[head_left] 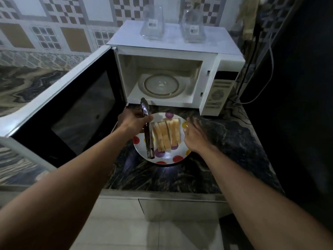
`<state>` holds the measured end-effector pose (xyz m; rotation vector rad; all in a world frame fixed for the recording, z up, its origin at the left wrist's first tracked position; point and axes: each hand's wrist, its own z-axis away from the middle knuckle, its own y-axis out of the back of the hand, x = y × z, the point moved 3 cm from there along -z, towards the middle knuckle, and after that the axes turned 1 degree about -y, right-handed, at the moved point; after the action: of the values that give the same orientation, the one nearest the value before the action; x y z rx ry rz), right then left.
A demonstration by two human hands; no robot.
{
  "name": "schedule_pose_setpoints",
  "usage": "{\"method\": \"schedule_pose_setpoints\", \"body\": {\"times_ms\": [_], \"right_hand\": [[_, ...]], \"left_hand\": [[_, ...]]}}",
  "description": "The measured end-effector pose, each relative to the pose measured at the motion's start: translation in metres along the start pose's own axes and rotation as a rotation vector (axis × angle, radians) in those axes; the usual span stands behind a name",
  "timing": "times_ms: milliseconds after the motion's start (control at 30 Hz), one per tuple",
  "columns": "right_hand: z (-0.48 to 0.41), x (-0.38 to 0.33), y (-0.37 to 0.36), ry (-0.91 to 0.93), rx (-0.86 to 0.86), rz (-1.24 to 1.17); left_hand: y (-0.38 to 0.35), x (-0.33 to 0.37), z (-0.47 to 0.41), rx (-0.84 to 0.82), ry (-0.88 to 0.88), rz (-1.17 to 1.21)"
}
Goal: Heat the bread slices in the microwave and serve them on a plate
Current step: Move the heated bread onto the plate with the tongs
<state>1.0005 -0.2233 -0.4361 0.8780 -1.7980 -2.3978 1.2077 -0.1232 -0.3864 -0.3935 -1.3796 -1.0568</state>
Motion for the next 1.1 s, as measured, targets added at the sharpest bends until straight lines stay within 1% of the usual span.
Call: {"method": "schedule_pose_setpoints", "body": {"times_ms": [67, 133, 233, 333, 500, 833, 967, 1100], "right_hand": [[-0.007, 0.008, -0.007, 0.008, -0.043, 0.113], [-0.011, 0.014, -0.014, 0.025, -0.096, 0.165], [-0.014, 0.017, -0.023, 0.037, -0.185, 0.212], [-0.017, 0.02, -0.029, 0.037, -0.202, 0.252], [-0.016, 0.023, -0.032, 0.033, -0.205, 0.304], [-0.004, 0.024, -0.04, 0.044, -0.143, 0.434], [0.002, 0.026, -0.041, 0.032, -0.113, 0.401], [0.008, 0.026, -0.035, 0.009, -0.022, 0.307]], "left_hand": [[0.003, -0.01, -0.003, 0.09, 0.003, -0.16], [0.003, -0.02, -0.005, 0.141, -0.004, -0.273], [-0.002, -0.033, -0.005, 0.153, 0.012, -0.334], [-0.007, -0.043, -0.008, 0.152, 0.011, -0.452], [-0.018, -0.053, -0.01, 0.167, 0.074, -0.483], [-0.025, -0.057, -0.013, 0.206, 0.034, -0.493], [-0.022, -0.061, -0.014, 0.23, 0.047, -0.441], [-0.012, -0.063, -0.011, 0.275, 0.029, -0.441]]}}
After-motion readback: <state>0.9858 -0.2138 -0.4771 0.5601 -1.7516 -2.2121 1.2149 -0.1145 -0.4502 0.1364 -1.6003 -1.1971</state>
